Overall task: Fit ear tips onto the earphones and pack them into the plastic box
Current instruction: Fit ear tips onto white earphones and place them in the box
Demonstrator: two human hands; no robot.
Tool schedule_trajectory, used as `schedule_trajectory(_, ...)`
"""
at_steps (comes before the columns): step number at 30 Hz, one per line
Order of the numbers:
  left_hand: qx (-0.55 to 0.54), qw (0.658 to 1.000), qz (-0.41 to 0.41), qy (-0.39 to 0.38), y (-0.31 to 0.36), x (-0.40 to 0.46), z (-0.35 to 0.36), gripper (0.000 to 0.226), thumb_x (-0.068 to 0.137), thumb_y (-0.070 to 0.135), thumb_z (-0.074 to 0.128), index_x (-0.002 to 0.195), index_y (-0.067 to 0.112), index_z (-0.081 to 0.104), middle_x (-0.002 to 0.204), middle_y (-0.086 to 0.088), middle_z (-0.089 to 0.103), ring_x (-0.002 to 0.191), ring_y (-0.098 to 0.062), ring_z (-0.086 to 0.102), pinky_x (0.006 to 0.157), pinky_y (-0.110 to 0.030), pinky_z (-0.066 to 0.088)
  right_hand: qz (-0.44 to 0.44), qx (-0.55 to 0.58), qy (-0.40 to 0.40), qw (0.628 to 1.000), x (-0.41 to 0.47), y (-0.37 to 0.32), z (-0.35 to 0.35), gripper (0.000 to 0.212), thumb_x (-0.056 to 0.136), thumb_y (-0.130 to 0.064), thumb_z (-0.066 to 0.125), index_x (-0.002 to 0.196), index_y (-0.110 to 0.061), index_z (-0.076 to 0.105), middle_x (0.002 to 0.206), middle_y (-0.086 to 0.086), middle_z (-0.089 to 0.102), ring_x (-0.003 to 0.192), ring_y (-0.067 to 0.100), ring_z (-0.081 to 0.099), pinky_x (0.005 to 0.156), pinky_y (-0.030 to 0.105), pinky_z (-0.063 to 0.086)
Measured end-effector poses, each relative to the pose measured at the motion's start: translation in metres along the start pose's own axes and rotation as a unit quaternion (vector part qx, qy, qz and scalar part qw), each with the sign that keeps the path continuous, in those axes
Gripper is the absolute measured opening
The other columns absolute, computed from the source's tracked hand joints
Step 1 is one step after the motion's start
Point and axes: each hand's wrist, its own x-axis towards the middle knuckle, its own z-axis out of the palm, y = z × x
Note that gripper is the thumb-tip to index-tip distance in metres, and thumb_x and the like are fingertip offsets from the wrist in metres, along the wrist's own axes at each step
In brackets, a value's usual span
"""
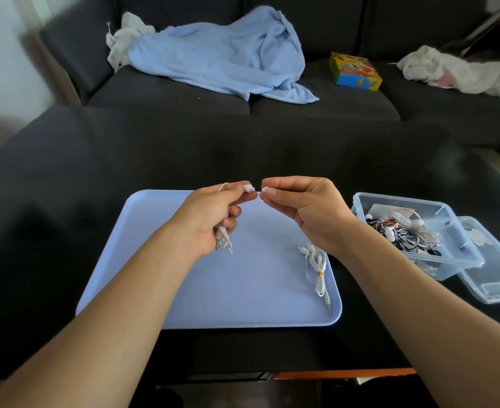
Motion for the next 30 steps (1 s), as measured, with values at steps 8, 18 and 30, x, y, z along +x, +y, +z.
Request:
schedule_trajectory(8, -0.018, 1.000, -0.010, -0.013, -0.0009, -0.0011, 0.0008, 0.014, 0.094, 0.023, 0.067, 0.100, 0.014, 0.076, 0.087, 0.000, 0.077, 0.052, -0.005, 0.045, 0.040, -0.013, 0.034, -0.092, -0.083, -0.018, 0.992, 0.0002, 0.0042, 0.0012, 0.032, 0.080, 0.003, 0.076, 0.109, -0.012, 0.074, 0.091, 0.007, 0.078, 0.086, 0.020, 0.076, 0.076, 0.023, 0.059)
schedule_trajectory(18, 0.014, 1.000, 0.017, -0.009, -0.0028, -0.0010, 0.0003, 0.014, 0.091, 0.025, 0.072, 0.098, 0.015, 0.076, 0.091, 0.000, 0.078, 0.057, -0.006, 0.047, 0.043, -0.015, 0.036, -0.196, -0.191, 0.010, 0.962, 0.0000, 0.0070, 0.0058, 0.027, 0.080, -0.004, 0.080, 0.106, -0.010, 0.075, 0.086, 0.003, 0.076, 0.078, 0.016, 0.075, 0.073, 0.021, 0.059)
schedule_trajectory(30, 0.030, 0.999, 0.044, -0.005, -0.0022, -0.0013, -0.0002, 0.013, 0.093, 0.023, 0.070, 0.101, 0.015, 0.076, 0.092, 0.001, 0.078, 0.060, -0.007, 0.043, 0.042, -0.014, 0.036, -0.234, -0.226, 0.057, 0.944, -0.0018, 0.0076, 0.0055, 0.018, 0.082, -0.010, 0.080, 0.099, -0.014, 0.078, 0.089, -0.006, 0.076, 0.081, 0.006, 0.074, 0.074, 0.017, 0.058)
